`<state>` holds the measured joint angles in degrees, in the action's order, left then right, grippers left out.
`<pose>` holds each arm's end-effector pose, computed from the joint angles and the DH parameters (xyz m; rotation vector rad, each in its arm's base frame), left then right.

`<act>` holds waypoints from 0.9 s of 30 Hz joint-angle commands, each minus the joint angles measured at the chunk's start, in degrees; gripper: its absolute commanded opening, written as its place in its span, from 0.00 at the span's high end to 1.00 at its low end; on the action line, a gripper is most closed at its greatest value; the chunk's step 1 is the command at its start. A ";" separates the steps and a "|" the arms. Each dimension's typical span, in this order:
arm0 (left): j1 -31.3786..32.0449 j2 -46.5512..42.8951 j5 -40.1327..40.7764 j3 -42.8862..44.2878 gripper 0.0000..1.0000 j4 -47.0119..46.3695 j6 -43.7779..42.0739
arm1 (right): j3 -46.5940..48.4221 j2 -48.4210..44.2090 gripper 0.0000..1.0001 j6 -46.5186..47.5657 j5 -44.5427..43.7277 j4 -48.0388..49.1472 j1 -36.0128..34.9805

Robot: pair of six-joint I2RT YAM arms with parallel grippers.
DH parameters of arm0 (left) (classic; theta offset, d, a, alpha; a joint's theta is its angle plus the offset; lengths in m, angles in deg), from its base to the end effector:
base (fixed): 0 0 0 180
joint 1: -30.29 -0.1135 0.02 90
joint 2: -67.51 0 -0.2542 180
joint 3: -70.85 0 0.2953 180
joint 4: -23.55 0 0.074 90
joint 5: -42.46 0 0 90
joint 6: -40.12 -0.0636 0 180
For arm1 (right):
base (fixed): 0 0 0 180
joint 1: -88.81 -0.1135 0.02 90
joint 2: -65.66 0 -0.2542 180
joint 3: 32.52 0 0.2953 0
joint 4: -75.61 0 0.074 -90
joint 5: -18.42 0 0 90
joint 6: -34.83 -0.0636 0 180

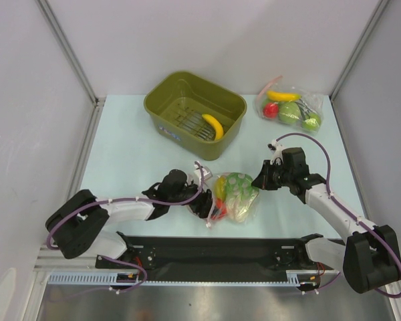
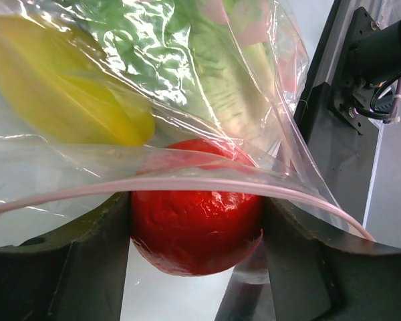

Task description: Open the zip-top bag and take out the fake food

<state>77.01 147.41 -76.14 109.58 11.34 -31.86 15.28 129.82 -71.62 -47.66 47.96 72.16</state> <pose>0.1913 -0.2475 0.1065 0.8710 2.0624 -1.1754 0.2681 0.1071 0.1673 -0.2178 2.3759 0.7698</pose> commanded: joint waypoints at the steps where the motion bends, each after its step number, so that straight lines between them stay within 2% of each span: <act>1: 0.48 -2.37 0.03 1.39 0.85 -0.06 -0.35 | 1.37 -0.97 1.00 0.54 -0.19 -0.07 0.30; 4: 0.48 -5.71 1.96 1.03 1.00 3.63 -0.88 | 1.45 -0.79 1.00 0.89 -0.37 -0.34 0.65; 18: 0.39 -16.96 15.05 5.86 1.00 28.41 -0.53 | 1.89 -0.62 1.00 2.39 0.42 -1.39 3.28; 27: -1.89 -27.24 21.74 9.56 1.00 35.54 0.44 | 1.89 -0.62 1.00 2.82 0.95 -1.57 3.81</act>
<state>76.09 123.36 -58.02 115.74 43.31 -31.88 15.28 129.82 -69.89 -46.65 46.39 75.49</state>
